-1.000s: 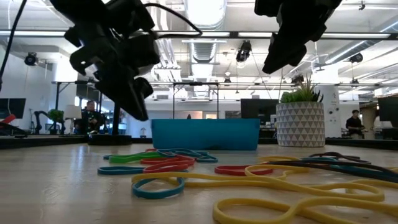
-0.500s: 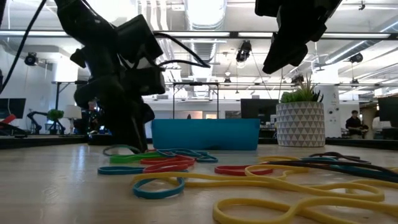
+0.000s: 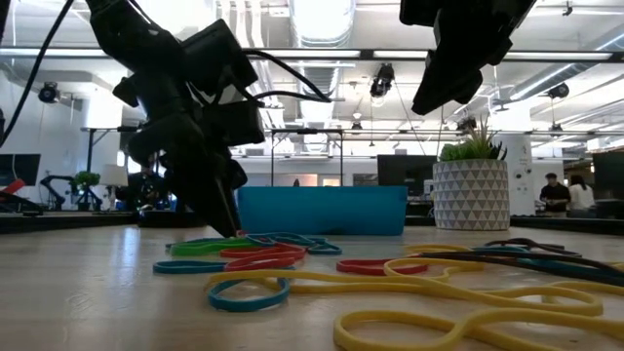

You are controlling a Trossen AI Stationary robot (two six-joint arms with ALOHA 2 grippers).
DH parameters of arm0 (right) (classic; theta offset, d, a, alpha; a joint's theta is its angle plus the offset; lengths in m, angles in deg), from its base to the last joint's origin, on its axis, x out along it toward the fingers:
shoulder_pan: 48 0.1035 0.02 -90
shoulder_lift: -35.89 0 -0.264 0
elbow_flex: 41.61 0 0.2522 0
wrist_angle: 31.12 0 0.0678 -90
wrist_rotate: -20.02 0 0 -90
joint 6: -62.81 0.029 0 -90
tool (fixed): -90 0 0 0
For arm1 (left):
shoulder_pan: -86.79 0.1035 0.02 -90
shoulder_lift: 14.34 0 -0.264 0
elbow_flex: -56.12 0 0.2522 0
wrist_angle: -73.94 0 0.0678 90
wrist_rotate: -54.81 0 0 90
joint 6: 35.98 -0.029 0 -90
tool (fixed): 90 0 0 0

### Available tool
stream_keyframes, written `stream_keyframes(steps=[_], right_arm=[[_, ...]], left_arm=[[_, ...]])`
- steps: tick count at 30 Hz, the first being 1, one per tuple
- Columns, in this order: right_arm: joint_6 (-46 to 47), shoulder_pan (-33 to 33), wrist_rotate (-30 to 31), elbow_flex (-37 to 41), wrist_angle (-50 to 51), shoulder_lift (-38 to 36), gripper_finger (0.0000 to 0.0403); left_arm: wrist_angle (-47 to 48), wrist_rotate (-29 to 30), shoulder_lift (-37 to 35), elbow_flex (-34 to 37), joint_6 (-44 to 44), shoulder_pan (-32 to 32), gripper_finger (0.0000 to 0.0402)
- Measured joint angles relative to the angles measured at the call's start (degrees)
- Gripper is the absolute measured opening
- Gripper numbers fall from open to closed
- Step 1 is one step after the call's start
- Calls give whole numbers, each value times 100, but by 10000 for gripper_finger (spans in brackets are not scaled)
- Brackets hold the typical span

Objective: Pick and place rubber bands into bin
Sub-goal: Put the right red rubber band into the blue bin

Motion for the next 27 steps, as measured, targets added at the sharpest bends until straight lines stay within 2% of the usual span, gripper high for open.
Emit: stream_keyframes(steps=[19,27], right_arm=[[0,0,136,0,-24,0,69],[0,0,140,0,-44,0,73]], left_arm=[[-423,-63,-1,4,-10,0,102],[-552,-519,65,8,266,-1,102]])
